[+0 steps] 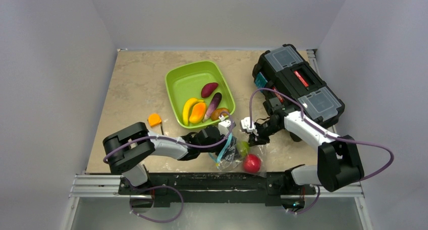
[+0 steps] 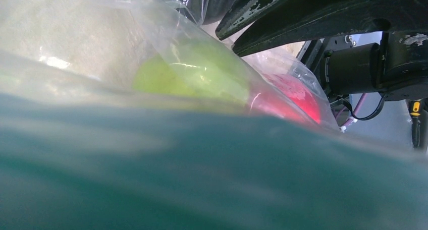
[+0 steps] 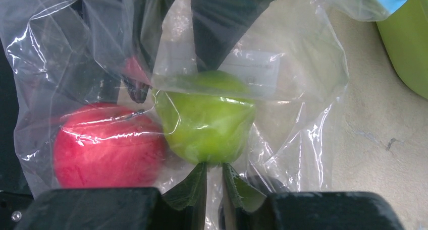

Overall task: Open the zip-top bag and remove the fake food
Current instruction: Pick up the fake fruit from the zipper food storage bag.

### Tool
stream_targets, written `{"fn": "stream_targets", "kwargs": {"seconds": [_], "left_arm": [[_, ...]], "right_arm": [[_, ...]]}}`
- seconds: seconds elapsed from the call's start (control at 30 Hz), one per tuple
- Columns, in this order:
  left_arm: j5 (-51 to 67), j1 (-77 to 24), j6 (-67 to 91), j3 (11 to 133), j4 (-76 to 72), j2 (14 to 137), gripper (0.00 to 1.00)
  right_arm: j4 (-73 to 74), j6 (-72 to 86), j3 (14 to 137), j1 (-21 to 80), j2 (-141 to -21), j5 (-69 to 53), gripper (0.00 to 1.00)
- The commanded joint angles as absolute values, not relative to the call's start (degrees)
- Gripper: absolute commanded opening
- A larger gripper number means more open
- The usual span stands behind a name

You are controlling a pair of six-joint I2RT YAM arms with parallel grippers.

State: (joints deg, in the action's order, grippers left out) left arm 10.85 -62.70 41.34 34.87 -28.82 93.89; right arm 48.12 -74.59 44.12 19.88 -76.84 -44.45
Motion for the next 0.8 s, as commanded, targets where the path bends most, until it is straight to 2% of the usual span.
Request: {"fn": "stream_targets", "kwargs": {"seconds": [0.0, 0.17, 0.77], "left_arm": [[9.4, -62.8, 40.5, 37.8, -29.2, 94.3, 0.64], [6.0, -62.8, 39.9, 39.1, -25.9, 93.8, 0.66], [2.3, -62.8, 38.5, 44.4, -19.1, 96.8, 0.72]], "right_arm": [[46.5, -73.3, 44.2, 20.8, -78.1, -47.5, 0.08], [46.8, -73.1, 44.4, 21.5, -78.5, -48.7, 0.02], [48.0, -73.5, 45.5, 22.2, -80.8, -53.4, 0.00]]}}
